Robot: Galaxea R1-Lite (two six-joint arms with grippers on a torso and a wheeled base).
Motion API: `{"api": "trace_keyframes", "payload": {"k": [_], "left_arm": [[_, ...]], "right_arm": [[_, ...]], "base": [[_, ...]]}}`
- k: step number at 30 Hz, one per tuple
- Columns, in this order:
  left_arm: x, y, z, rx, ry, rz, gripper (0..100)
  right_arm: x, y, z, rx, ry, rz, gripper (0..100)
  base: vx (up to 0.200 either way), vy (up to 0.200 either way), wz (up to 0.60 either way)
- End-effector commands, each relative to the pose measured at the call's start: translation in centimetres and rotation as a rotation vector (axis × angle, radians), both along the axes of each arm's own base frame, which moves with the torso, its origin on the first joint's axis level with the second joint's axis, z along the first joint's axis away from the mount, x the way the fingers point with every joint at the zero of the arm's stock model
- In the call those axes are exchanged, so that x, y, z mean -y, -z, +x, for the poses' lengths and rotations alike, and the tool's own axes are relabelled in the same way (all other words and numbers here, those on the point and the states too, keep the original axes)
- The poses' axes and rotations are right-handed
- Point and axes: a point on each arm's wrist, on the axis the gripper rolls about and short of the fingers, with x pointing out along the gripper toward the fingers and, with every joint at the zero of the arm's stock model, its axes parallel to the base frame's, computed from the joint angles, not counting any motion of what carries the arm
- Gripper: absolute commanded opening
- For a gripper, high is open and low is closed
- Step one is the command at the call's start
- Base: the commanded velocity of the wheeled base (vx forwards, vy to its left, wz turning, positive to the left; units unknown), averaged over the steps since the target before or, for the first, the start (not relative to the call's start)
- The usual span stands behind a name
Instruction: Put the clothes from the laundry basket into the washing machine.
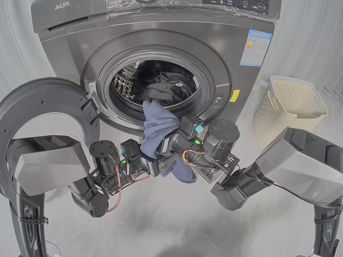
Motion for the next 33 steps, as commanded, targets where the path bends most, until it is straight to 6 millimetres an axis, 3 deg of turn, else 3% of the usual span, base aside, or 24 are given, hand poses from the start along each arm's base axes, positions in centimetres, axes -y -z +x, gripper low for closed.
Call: {"api": "trace_keyframes", "payload": {"k": [1,10,11,20,26,33], "left_arm": [[0.3,1.4,0.8,-0.018,-0.013,0.005,100],[1.0,1.6,2.4,0.009,-0.083,-0.026,100],[1.0,1.6,2.4,0.008,-0.085,-0.027,0],[0.9,1.0,2.3,0.013,-0.088,-0.044,0],[-0.4,-0.4,0.5,-0.006,-0.090,-0.031,0],[-2.9,-4.4,-1.2,0.053,-0.123,-0.069,0]], "right_arm": [[-0.2,-0.3,-0.4,0.003,-0.006,0.008,0],[-0.7,-0.3,-0.9,-0.003,-0.017,0.012,0],[-0.7,-0.3,-0.9,-0.003,-0.017,0.012,0],[-0.2,-0.2,-0.5,-0.006,0.001,0.012,0],[1.0,-0.5,0.7,-0.001,0.039,0.019,0],[3.2,-0.1,2.5,-0.010,0.104,0.025,0]], "base": [[0.000,0.000,0.00],[0.000,0.000,0.00],[0.000,0.000,0.00],[0.000,0.000,0.00],[0.000,0.000,0.00],[0.000,0.000,0.00]]}}
